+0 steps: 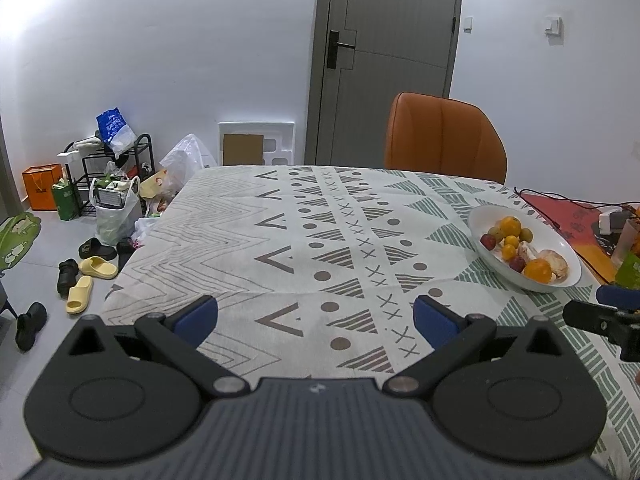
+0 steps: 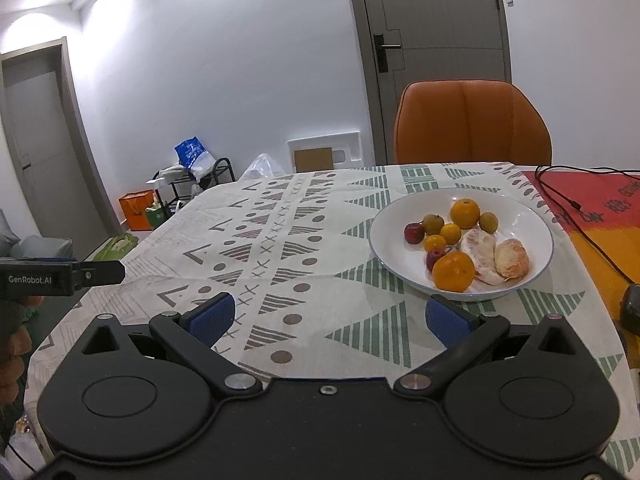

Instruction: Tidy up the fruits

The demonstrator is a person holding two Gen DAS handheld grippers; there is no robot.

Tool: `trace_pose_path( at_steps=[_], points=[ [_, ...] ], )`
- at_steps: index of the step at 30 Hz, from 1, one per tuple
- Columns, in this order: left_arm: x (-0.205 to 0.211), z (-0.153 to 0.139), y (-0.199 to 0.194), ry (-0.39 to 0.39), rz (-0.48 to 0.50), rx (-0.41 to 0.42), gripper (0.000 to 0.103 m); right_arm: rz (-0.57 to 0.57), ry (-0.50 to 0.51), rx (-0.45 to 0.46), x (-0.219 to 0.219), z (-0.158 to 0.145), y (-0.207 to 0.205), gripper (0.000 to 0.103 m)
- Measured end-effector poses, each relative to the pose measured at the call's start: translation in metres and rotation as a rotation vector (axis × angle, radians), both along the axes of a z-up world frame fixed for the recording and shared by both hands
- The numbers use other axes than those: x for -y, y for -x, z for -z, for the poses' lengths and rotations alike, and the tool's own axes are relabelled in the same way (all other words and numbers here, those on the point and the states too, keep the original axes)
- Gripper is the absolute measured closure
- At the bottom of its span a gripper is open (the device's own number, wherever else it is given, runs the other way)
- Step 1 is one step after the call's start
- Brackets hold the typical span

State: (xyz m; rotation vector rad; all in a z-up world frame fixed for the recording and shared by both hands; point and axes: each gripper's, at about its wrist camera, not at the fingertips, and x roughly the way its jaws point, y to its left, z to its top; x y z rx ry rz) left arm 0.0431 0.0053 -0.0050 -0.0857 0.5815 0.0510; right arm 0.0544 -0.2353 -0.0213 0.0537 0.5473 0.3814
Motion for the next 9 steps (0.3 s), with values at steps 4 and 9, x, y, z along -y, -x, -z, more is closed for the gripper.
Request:
trace_pose_path(
  at_steps=[4, 9],
  points=[
    [-0.001, 0.0, -0.004, -0.005, 0.007, -0.008, 0.0, 0.009, -0.006, -0.003, 0.003, 0.001, -0.004, 0.0],
    [0.002, 0.0, -0.013, -0.011, 0.018, -0.01, 0.0, 0.023, -0.01, -0.01, 0.006, 0.004, -0.009, 0.0]
  ],
)
